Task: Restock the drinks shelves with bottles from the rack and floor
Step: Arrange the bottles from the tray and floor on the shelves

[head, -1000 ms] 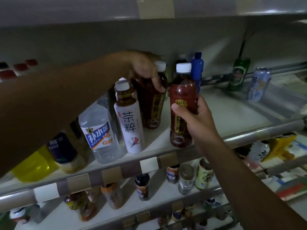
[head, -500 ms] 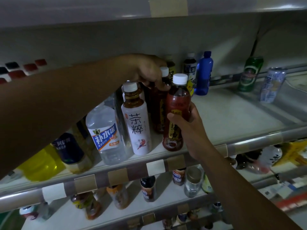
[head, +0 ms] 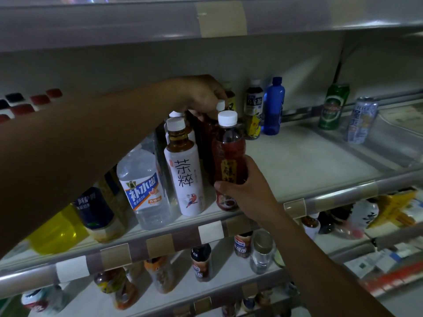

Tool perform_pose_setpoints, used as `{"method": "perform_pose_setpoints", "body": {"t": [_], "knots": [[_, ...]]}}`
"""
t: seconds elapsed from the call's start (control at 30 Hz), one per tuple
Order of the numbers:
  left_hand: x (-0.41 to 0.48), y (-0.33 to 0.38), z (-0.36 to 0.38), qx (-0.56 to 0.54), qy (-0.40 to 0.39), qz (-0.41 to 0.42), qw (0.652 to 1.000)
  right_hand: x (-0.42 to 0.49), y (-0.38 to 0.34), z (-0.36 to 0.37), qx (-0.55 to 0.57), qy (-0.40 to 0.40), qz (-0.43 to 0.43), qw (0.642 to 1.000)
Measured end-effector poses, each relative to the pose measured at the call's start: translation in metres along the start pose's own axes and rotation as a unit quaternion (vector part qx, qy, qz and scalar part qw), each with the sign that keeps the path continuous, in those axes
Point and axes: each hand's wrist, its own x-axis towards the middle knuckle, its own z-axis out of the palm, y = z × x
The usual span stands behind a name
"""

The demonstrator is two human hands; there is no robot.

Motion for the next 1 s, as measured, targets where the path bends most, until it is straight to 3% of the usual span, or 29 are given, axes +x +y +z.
{"method": "perform_pose_setpoints", "body": {"t": [0.4,0.77,1.0], "knots": [[-0.001,-0.003,0.003,0.046,0.02,0.014,0.999,0.009,0.005,-0.008,0.057,-0.074,0.007,0.996],[-0.007,0.004,0.0,0.092,0.018,0.016,0.995,0.01,0.001,-0.008,0.089,-0.071,0.029,0.993],[-0.022,0.0,-0.014,0.08,0.105,0.036,0.991,0.013,-0.004,-0.011,0.068,-0.069,0.041,0.994]]}}
